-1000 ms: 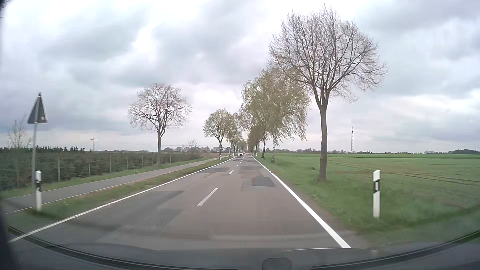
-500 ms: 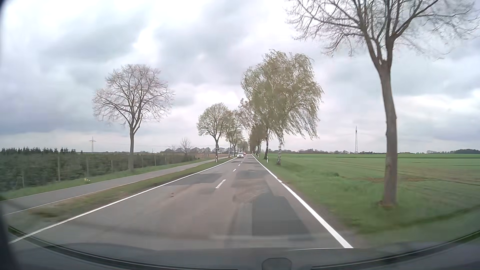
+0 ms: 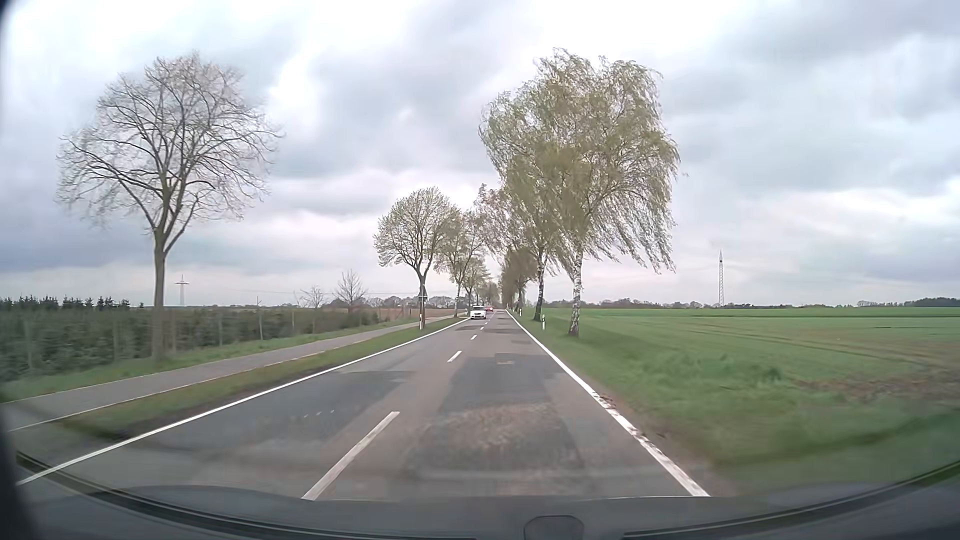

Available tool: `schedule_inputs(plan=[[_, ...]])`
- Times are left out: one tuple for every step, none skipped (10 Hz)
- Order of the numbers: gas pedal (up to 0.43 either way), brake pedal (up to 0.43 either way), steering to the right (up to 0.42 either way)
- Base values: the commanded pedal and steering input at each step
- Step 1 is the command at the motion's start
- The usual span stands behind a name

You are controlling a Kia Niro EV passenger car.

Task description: Follow the waypoints while adhering to traffic rules and regulations

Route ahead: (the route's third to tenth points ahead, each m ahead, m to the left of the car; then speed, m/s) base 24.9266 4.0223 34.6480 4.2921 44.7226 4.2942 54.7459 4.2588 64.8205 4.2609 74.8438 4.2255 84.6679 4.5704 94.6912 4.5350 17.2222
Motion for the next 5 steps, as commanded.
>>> schedule_inputs(plan=[[0.339, 0.0, -0.006], [0.339, 0.0, -0.006], [0.339, 0.0, -0.005], [0.339, 0.0, -0.005], [0.339, 0.0, -0.005]])
